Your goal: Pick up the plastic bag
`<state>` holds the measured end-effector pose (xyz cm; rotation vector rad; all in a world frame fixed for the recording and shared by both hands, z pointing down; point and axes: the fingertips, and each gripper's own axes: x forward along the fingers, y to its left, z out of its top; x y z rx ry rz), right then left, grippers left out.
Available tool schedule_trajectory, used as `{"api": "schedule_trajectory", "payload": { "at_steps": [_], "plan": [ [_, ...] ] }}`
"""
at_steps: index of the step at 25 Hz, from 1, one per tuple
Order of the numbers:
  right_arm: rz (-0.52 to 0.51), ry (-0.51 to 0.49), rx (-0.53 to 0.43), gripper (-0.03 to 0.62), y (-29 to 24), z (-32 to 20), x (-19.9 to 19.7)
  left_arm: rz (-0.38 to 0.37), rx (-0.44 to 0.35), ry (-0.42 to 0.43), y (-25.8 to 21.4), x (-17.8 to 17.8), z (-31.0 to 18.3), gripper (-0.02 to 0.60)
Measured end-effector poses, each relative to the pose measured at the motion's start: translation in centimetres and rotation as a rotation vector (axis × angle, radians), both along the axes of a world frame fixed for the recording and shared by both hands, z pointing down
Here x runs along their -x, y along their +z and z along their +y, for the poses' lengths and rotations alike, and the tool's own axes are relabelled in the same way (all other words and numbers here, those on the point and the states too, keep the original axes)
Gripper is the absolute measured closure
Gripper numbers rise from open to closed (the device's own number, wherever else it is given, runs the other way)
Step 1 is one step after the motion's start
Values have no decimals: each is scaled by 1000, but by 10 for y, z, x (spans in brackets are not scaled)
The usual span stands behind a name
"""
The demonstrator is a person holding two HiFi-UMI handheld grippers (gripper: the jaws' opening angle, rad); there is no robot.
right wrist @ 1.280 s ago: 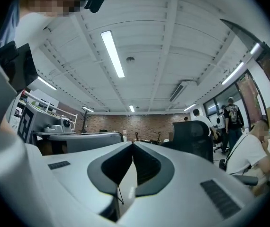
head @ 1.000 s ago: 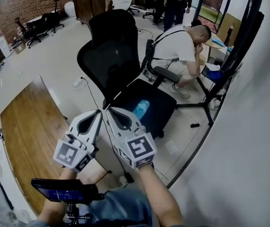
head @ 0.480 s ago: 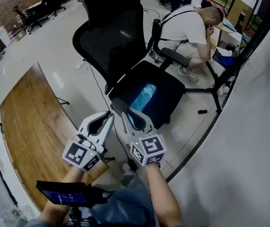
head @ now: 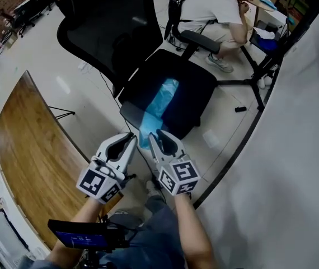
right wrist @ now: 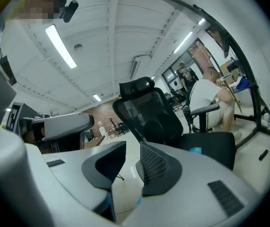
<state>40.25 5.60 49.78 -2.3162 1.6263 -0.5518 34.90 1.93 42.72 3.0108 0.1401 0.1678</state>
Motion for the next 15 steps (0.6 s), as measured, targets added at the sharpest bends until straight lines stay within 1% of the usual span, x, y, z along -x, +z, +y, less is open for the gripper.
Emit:
{"api": "schedule_trajectory", "payload": {
  "at_steps": [2, 3, 6, 8, 12, 15],
  "plan": [
    [-32, 10, 14, 459, 19, 5, 1, -26, 11, 19, 12, -3, 6, 532],
    [-48, 17, 21, 453, 29, 7, 2, -38, 12, 26, 17, -5, 9, 532],
    [-94, 47, 34, 453, 56, 15, 4, -64, 6, 39, 32, -13, 14, 532],
    [-137, 70, 36, 453, 75, 21, 6, -62, -3, 30, 42, -18, 10, 532],
    [-254, 110, 30, 453, 116, 31, 13, -73, 7, 31, 59, -27, 6, 532],
    [-334, 122, 23, 453, 144, 34, 18, -78, 13, 32, 68, -35, 2, 532]
  ]
}}
